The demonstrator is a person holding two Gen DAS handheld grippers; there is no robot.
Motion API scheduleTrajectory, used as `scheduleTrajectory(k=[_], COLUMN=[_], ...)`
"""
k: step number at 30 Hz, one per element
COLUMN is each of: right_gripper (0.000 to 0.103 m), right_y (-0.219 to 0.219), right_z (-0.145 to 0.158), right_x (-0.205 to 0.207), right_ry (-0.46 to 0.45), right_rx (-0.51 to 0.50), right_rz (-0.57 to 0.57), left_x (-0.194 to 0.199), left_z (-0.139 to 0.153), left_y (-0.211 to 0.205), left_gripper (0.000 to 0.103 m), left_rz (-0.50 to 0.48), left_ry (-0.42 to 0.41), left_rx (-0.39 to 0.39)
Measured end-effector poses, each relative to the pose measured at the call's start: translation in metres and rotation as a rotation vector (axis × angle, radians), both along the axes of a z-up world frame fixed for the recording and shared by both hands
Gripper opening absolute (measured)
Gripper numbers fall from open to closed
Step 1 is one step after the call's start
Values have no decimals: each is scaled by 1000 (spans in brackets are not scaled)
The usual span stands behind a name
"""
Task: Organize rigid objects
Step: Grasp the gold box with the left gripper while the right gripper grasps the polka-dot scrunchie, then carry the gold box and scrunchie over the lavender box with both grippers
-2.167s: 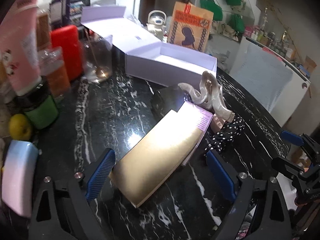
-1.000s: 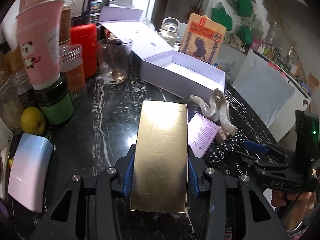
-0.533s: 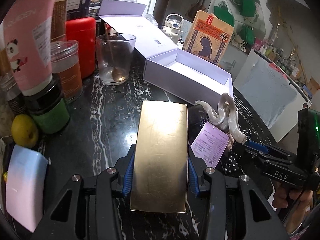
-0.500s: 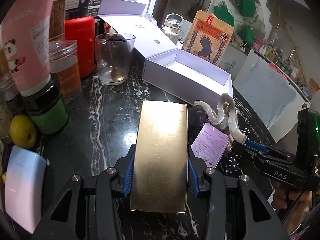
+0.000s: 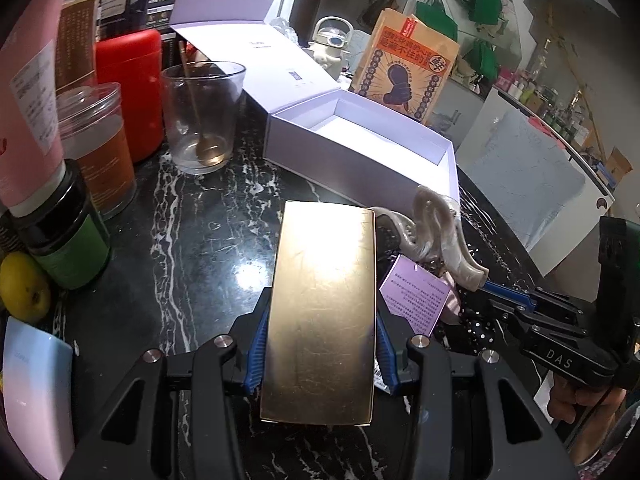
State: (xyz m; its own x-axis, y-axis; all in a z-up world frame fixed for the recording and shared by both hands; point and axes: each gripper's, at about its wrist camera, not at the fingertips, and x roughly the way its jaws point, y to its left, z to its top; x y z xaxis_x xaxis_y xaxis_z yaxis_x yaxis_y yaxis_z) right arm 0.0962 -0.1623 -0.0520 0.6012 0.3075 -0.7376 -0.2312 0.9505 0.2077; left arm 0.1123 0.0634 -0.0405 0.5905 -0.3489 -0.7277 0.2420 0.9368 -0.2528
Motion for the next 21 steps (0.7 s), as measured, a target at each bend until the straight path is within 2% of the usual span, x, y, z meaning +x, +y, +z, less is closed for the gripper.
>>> scheduleTrajectory(k=[5, 9, 21], right_gripper=[15, 14, 14], right_y=[-10, -20, -40], right_z=[5, 5, 19], right_x=[-5, -8, -18], right_ry=[-13, 1, -36], right_rx=[-21, 12, 45], right_rz=[-16, -28, -64], left_x=[1, 0, -6], left_z=[2, 4, 14], left_y=[-10, -19, -45], left_gripper=[45, 45, 45], left_rz=[-21, -30, -88], left_ry=[6, 5, 9], left_rx=[-3, -18, -22])
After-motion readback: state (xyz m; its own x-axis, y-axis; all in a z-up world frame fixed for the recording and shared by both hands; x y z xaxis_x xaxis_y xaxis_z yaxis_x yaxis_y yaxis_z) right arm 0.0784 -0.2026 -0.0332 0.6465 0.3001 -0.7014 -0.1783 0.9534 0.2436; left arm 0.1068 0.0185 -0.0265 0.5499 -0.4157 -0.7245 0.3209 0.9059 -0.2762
